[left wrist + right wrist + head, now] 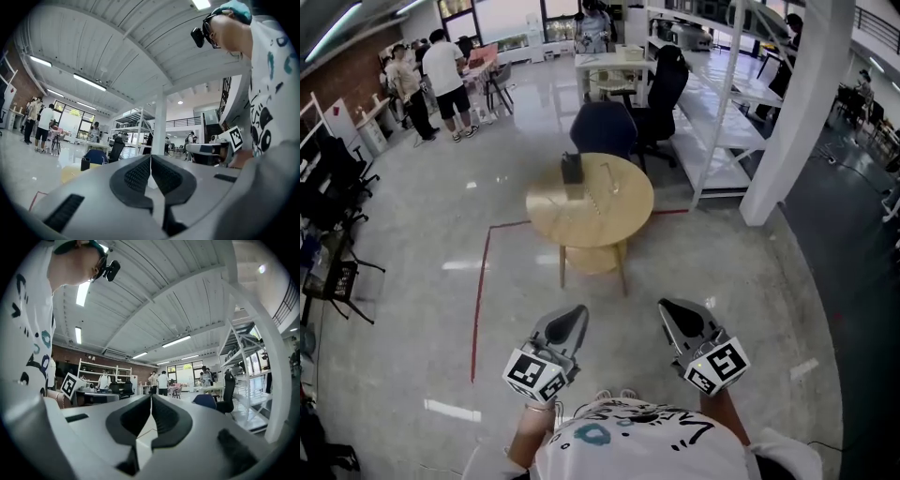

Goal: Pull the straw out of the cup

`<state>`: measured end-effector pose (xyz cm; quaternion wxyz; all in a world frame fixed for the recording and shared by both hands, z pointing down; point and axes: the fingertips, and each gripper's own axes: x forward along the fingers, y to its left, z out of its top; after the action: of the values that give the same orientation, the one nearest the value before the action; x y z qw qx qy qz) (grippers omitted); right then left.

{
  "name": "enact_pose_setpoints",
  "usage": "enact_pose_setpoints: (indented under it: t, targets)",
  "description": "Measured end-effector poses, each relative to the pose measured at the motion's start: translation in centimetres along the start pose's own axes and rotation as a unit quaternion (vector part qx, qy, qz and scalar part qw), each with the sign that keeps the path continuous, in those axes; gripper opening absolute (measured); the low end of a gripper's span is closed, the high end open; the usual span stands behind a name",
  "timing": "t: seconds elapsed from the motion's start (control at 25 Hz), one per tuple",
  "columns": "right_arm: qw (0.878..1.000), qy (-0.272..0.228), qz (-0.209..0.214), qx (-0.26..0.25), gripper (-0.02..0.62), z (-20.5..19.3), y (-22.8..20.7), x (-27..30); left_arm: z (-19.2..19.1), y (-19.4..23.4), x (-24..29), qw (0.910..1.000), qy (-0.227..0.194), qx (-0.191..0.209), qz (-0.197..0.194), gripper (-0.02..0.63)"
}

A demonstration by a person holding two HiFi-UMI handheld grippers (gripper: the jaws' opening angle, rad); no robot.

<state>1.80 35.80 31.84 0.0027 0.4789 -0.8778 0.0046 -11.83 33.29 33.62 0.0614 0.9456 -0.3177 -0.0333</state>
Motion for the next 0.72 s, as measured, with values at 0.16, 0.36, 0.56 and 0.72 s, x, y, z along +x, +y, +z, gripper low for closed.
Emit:
enact_pose_setpoints:
  t: [0.16, 0.36, 0.56, 0.72]
  targets:
    - [1.0, 0.007, 0.017, -0.009, 0.029, -0.5, 0.0, 0.7, -0.3, -0.4, -0.1, 1.0, 0.002, -0.006, 0.005, 0.018]
    - [0.999, 0.01, 0.043, -0.013, 0.029, -0.8, 0.1, 1.5, -0.5, -0.6, -0.7, 0.9995, 0.003, -0.005, 0.031, 0.018]
    - [0.998, 0.012, 0.059, -0.015, 0.029, -1.5, -1.1, 1.9, -1.2, -0.2, -0.1, 0.9984, 0.0, -0.005, 0.056, 0.018]
    - [0.997, 0.01, 0.071, -0.019, 0.029, -1.6, -2.8, 1.8, -1.4, -0.1, 1.0, 0.9969, -0.009, -0.007, 0.078, 0.018]
